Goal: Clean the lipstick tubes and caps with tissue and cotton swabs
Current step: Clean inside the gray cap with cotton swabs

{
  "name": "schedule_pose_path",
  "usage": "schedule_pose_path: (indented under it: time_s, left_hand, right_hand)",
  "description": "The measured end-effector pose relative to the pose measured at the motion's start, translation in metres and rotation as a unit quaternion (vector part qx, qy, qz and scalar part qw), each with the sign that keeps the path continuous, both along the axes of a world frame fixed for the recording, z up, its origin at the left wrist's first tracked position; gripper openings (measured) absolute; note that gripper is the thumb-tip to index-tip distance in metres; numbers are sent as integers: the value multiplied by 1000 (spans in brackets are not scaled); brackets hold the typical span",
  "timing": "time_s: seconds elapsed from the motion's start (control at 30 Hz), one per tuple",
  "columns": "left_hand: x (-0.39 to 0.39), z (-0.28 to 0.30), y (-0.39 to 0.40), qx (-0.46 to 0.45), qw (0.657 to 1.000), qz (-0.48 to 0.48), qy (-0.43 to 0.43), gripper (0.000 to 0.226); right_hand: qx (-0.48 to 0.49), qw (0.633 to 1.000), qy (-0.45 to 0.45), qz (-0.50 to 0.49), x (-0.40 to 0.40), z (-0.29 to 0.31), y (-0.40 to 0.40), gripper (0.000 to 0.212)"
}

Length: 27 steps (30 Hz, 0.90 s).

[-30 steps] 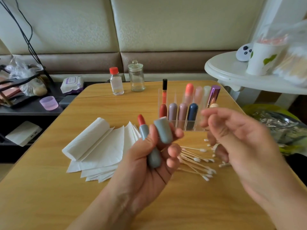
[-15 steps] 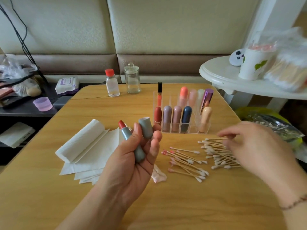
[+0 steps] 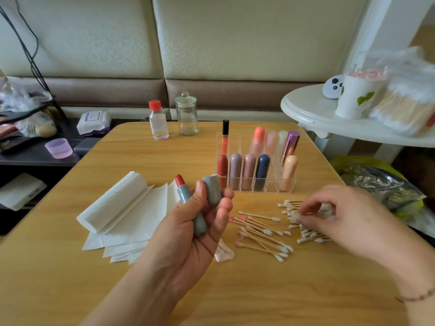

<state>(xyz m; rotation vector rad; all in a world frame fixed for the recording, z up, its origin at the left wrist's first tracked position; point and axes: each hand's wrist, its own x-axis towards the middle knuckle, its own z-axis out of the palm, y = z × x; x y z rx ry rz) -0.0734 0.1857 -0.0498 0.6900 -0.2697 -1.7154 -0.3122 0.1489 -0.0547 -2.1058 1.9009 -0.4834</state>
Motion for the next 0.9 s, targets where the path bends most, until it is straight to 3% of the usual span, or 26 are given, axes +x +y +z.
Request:
schedule_pose_path:
  time_s: [0.2,0.3,0.4,0.53,0.7,0.9]
  left_hand:
    - [-1,1,2,-23,999,-38,-25,30]
    - [0,0,4,-48,995,-80,-46,25]
    - [3,-4,6,-81,985,-144,-45,22]
    - [7,-11,6,-149,960,-237,-18,22]
    - [10,-16,4,-159,943,-291,-17,21]
    - [14,-20,1,-152,935,-320,24,23]
  right_hand:
    - [-27,999,38,11,3,-5,-2,15]
    - [-120,990,-63,36,6,-1,2,17]
    - [-207,949,-203,121,20,2,12,17]
    - [-260,914,-199,240,43,10,25,15]
    - [-267,891,-239,280,49,14,34,12]
    - [-251,901,-245,255,50,18,39,10]
